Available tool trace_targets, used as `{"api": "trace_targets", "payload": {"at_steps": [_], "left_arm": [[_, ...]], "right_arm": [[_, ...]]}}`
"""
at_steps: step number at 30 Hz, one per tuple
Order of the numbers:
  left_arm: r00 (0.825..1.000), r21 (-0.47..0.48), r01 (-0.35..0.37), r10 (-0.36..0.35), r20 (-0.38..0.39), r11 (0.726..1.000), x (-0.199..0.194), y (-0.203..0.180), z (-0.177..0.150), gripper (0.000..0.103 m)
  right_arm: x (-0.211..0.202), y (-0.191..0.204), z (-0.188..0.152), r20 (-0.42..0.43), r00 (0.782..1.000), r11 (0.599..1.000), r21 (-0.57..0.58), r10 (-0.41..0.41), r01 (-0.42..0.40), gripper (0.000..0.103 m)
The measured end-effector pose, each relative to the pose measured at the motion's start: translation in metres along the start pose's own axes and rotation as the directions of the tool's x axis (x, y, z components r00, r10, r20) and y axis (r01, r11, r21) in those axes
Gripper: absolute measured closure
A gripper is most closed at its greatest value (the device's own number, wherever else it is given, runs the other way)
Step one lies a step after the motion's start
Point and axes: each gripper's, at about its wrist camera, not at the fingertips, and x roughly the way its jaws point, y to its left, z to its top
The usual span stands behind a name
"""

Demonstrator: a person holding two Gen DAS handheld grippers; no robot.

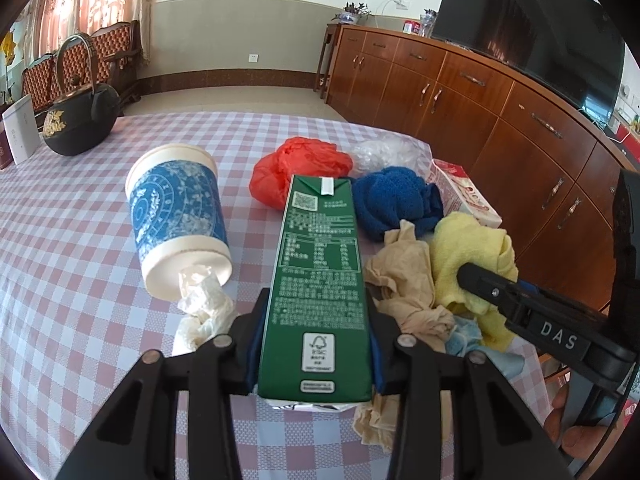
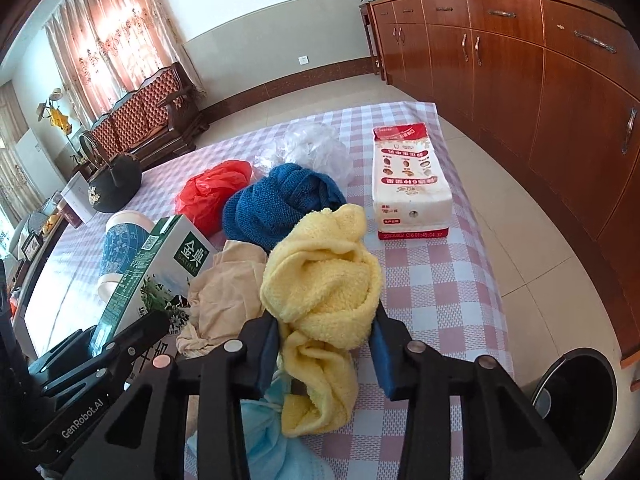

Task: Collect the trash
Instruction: 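Lift and carry the green carton and yellow cloth over the trash bin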

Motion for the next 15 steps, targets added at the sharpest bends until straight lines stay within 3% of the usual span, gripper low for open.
{"api": "trace_targets", "payload": {"at_steps": [15], "left_arm": [[0.997, -0.001, 0.026, -0.026, 0.075, 1.000, -0.043, 0.001, -0.005, 0.062]], "right_arm": [[-0.062, -0.001, -0.013, 0.081, 0.997, 1.000, -0.006, 0.018, -0.018, 0.061]]}}
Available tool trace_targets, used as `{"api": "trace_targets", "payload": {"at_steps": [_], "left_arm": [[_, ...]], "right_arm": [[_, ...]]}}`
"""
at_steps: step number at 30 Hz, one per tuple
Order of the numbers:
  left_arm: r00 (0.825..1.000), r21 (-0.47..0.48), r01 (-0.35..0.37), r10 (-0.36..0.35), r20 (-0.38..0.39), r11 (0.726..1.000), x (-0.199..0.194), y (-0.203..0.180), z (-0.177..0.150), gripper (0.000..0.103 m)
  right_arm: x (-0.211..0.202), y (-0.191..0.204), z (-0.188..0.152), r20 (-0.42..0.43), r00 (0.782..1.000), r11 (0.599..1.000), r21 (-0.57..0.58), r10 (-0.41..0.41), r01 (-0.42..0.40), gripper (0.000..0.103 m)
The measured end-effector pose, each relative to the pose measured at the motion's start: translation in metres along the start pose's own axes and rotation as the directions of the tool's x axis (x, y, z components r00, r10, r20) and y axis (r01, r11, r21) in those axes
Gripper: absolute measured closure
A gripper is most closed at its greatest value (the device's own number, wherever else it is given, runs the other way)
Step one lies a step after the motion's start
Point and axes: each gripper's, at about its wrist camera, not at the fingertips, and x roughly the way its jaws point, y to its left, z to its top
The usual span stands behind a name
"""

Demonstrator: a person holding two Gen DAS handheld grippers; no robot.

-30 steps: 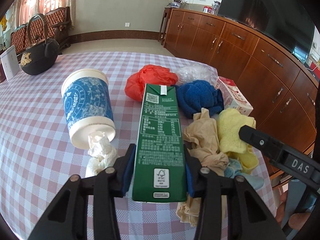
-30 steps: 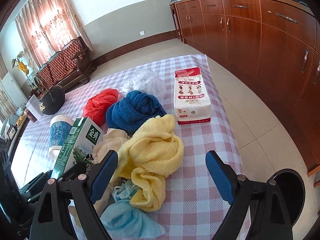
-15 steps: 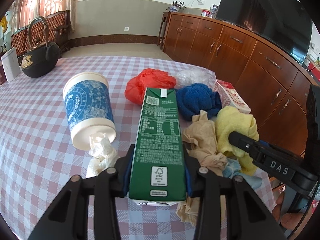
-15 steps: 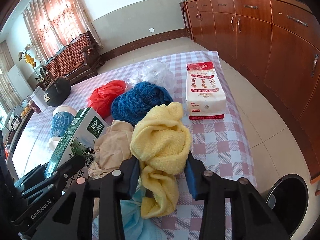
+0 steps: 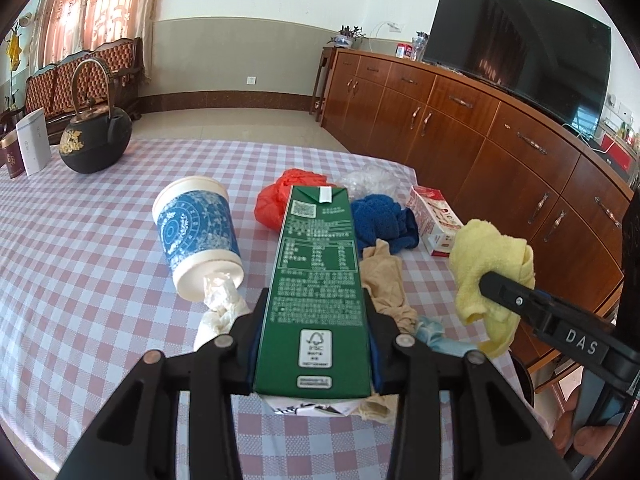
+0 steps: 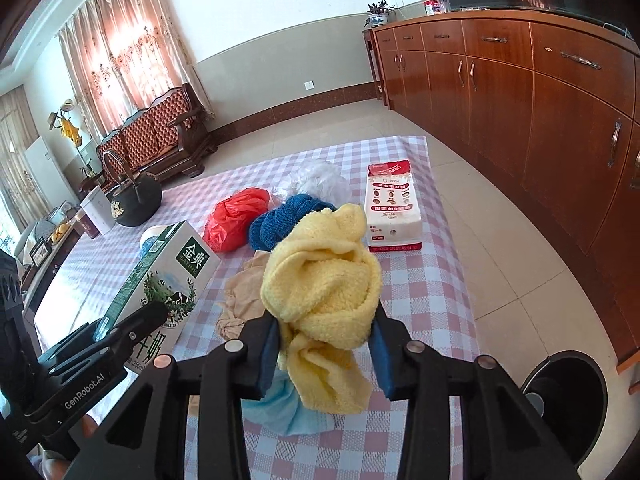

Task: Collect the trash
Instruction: 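Lift and carry the green carton and yellow cloth over the trash bin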

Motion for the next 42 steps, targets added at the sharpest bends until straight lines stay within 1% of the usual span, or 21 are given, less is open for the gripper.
{"api": "trace_targets", "payload": {"at_steps": [6, 10, 13, 15, 19, 20, 22, 29, 32, 36, 42], "left_arm": [[1.000, 0.003, -0.002, 0.002, -0.030, 1.000, -0.008, -0.003, -0.022, 0.062], [0.997, 0.000, -0.014, 0.014, -0.072, 1.000, -0.003, -0.003, -0.036, 0.062], [0.995, -0.010, -0.030, 0.028, -0.093, 1.000, 0.002, -0.003, -0.039, 0.061], [0.995, -0.013, -0.031, 0.029, -0.099, 0.999, 0.006, -0.003, -0.039, 0.057], [0.996, -0.010, -0.024, 0.023, -0.088, 1.000, 0.011, -0.004, -0.036, 0.057], [0.996, -0.010, -0.022, 0.021, -0.086, 1.000, 0.012, -0.004, -0.035, 0.062], [0.997, -0.009, -0.025, 0.024, -0.073, 1.000, 0.010, -0.004, -0.035, 0.062], [0.999, -0.018, -0.032, 0.032, 0.007, 0.999, -0.016, 0.000, -0.031, 0.063], [0.999, -0.003, -0.008, 0.008, 0.036, 1.000, -0.031, -0.008, -0.024, 0.063], [0.998, 0.038, 0.049, -0.051, 0.047, 0.998, -0.045, -0.035, -0.020, 0.063], [0.985, 0.098, 0.172, -0.172, -0.007, 0.980, -0.039, -0.092, -0.029, 0.063]], "right_arm": [[-0.018, 0.003, -0.020, -0.009, 1.000, 1.000, -0.010, 0.002, -0.002, 0.061], [-0.024, -0.001, -0.034, -0.023, 1.000, 1.000, -0.002, 0.003, -0.003, 0.061], [-0.024, -0.003, -0.040, -0.032, 0.999, 1.000, 0.005, 0.001, -0.001, 0.061], [-0.024, -0.005, -0.043, -0.035, 0.999, 1.000, 0.008, 0.001, -0.001, 0.061], [-0.024, -0.005, -0.045, -0.038, 0.999, 1.000, 0.011, 0.003, -0.003, 0.061], [-0.024, -0.005, -0.045, -0.038, 0.999, 1.000, 0.011, 0.004, -0.003, 0.061], [-0.024, -0.005, -0.045, -0.038, 0.999, 1.000, 0.012, 0.007, -0.006, 0.061], [-0.038, -0.006, -0.042, -0.006, 1.000, 1.000, 0.018, 0.012, -0.012, 0.061], [-0.052, -0.011, -0.040, 0.017, 1.000, 1.000, 0.021, 0.006, -0.007, 0.061], [-0.075, -0.024, -0.044, 0.044, 0.999, 0.999, 0.032, -0.020, 0.019, 0.061], [-0.110, -0.070, -0.063, 0.059, 0.993, 0.991, 0.095, -0.101, 0.095, 0.061]]}}
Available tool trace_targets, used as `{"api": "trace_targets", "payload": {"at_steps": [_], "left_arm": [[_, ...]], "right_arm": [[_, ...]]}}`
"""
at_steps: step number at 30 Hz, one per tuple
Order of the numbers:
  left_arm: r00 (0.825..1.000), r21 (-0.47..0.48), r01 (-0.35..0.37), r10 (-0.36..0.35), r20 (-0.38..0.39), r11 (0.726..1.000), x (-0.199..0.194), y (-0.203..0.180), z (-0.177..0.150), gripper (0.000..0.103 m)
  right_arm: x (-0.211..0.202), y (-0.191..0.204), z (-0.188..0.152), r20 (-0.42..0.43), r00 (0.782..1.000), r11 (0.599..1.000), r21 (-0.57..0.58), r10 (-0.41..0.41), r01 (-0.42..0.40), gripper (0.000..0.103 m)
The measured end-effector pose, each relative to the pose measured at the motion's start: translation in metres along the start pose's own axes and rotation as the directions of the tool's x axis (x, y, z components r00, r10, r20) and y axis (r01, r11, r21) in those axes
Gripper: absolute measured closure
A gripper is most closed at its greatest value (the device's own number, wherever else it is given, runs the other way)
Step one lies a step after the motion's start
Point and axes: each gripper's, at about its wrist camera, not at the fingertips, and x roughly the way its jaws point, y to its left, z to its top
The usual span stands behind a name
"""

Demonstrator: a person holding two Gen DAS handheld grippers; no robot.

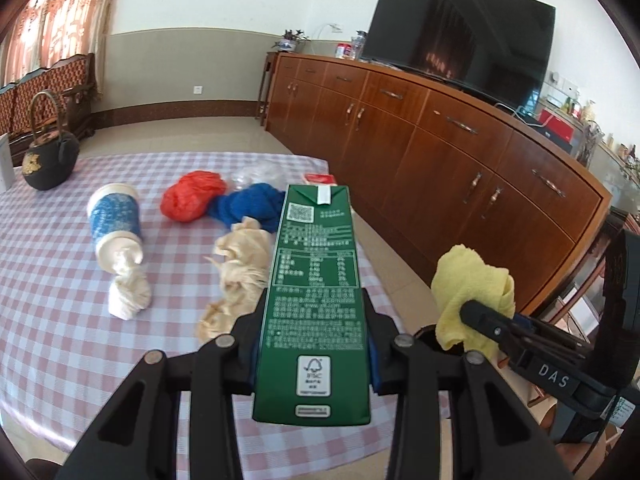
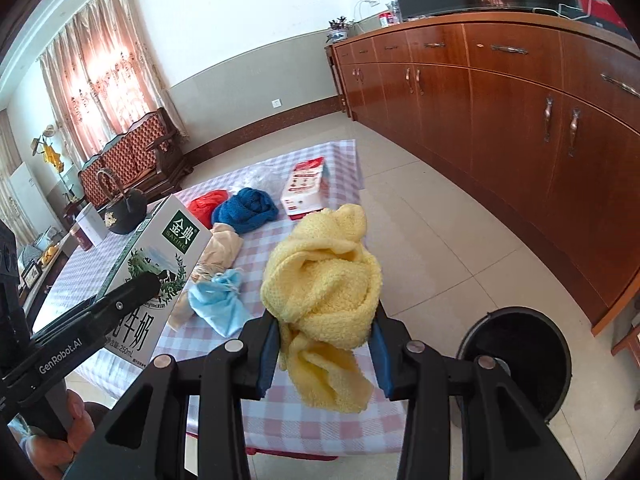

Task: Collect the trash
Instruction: 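Lift and carry the green carton and yellow cloth over the trash bin, then open both tools to drop the carton and cloth into the bin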

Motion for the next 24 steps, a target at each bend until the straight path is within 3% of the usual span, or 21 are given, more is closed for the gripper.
{"api": "trace_targets", "payload": {"at_steps": [6, 13, 19, 24], "left_arm": [[0.990, 0.060, 0.121, -0.117, -0.074, 0.991, 0.029, -0.066, -0.011, 0.063], [0.957, 0.128, 0.251, -0.227, -0.179, 0.960, 0.064, -0.147, -0.030, 0.063], [0.932, 0.125, 0.290, -0.250, -0.264, 0.949, 0.098, -0.186, -0.049, 0.063], [0.914, 0.105, 0.278, -0.230, -0.333, 0.955, 0.134, -0.201, -0.066, 0.063]], "right_arm": [[-0.033, -0.067, -0.016, 0.007, 0.994, 0.991, 0.078, -0.111, 0.110, 0.061], [-0.058, -0.148, -0.036, -0.032, 0.971, 0.956, 0.174, -0.235, 0.237, 0.061], [-0.055, -0.210, -0.048, -0.102, 0.955, 0.923, 0.248, -0.279, 0.295, 0.061], [-0.036, -0.252, -0.058, -0.182, 0.947, 0.902, 0.303, -0.263, 0.309, 0.061]]}}
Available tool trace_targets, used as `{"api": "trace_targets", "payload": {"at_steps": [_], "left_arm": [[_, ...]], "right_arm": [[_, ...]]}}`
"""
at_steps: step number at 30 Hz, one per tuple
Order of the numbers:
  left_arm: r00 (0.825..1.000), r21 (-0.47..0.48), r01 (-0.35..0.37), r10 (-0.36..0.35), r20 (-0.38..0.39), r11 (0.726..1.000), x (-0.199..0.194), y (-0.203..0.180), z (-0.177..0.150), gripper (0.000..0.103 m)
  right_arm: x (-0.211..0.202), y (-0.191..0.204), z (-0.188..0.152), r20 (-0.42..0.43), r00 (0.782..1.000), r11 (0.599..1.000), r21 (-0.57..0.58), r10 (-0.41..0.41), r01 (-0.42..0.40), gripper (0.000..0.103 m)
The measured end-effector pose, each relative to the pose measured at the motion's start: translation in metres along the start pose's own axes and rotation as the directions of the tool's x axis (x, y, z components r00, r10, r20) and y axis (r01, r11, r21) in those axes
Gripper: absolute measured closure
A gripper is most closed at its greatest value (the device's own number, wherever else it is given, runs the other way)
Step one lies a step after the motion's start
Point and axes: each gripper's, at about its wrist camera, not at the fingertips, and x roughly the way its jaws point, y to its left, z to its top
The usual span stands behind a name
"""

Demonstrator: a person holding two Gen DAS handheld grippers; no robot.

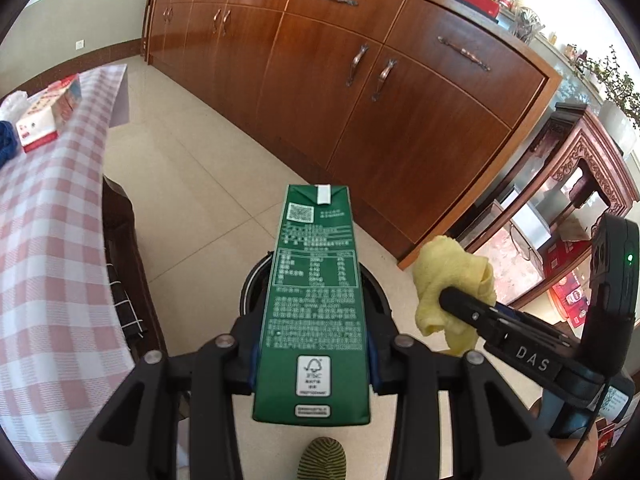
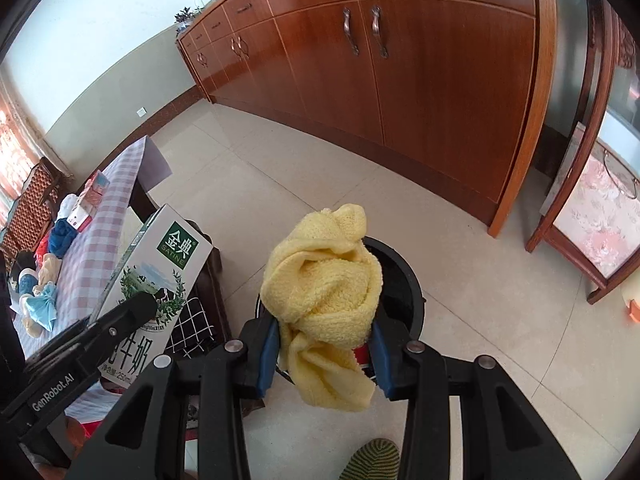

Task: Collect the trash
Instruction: 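Open both tools to drop the carton and cloth into the bin, then move both tools back toward the remaining cloths on the table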

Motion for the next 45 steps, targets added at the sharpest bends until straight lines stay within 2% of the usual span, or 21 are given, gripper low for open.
{"api": "trace_targets", "payload": {"at_steps": [5, 7, 8, 9, 10, 16, 18, 20, 21, 26, 34, 39, 45], "left_arm": [[0.998, -0.021, -0.016, 0.015, -0.065, 1.000, 0.034, 0.000, -0.002, 0.063], [0.996, -0.030, -0.023, 0.020, -0.082, 0.999, 0.043, 0.000, -0.001, 0.063], [0.996, -0.035, -0.025, 0.021, -0.089, 0.999, 0.047, 0.000, -0.001, 0.063], [0.995, -0.035, -0.030, 0.026, -0.094, 0.999, 0.051, -0.001, 0.000, 0.063], [0.995, -0.032, -0.033, 0.030, -0.098, 0.999, 0.055, -0.002, 0.001, 0.063], [0.988, -0.023, -0.028, 0.024, -0.150, 0.999, 0.089, -0.012, 0.002, 0.061], [0.983, -0.029, -0.035, 0.030, -0.180, 0.999, 0.102, -0.014, 0.003, 0.046], [0.978, -0.033, -0.064, 0.056, -0.199, 0.997, 0.110, -0.016, 0.003, 0.037], [0.979, -0.036, -0.064, 0.056, -0.198, 0.997, 0.112, -0.017, 0.002, 0.037], [0.980, -0.008, -0.087, 0.084, -0.178, 0.996, 0.105, -0.019, 0.005, 0.036], [0.982, 0.067, -0.169, 0.174, -0.075, 0.983, 0.072, -0.028, 0.018, 0.036], [0.984, 0.090, -0.176, 0.178, -0.024, 0.980, 0.042, -0.032, 0.024, 0.036], [0.988, 0.066, -0.154, 0.153, 0.022, 0.986, -0.002, -0.025, 0.027, 0.036]], "right_arm": [[0.037, -0.009, 0.010, -0.067, 0.998, 1.000, -0.004, -0.007, 0.007, 0.061], [0.053, -0.012, 0.014, -0.106, 0.994, 1.000, 0.007, 0.021, -0.020, 0.059], [0.059, -0.014, 0.017, -0.118, 0.993, 1.000, 0.006, 0.022, -0.022, 0.053], [0.064, -0.014, 0.017, -0.127, 0.992, 1.000, 0.002, 0.008, -0.008, 0.037], [0.068, -0.016, 0.019, -0.132, 0.991, 1.000, 0.006, -0.007, 0.008, 0.031], [0.065, -0.037, 0.026, -0.107, 0.993, 0.996, 0.074, -0.043, 0.051, 0.028], [0.064, -0.039, 0.025, -0.102, 0.992, 0.995, 0.070, -0.070, 0.077, 0.028], [0.063, -0.041, 0.025, -0.099, 0.990, 0.992, 0.066, -0.100, 0.107, 0.028], [0.062, -0.044, 0.025, -0.097, 0.989, 0.991, 0.070, -0.109, 0.116, 0.028], [0.063, -0.053, 0.025, -0.104, 0.986, 0.987, 0.081, -0.129, 0.137, 0.028], [0.049, -0.050, 0.025, -0.083, 0.990, 0.988, 0.097, -0.113, 0.121, 0.028], [0.028, -0.036, 0.023, -0.032, 0.994, 0.990, 0.092, -0.109, 0.111, 0.028], [0.004, -0.018, 0.021, 0.036, 0.996, 0.991, 0.116, -0.078, 0.074, 0.028]]}}
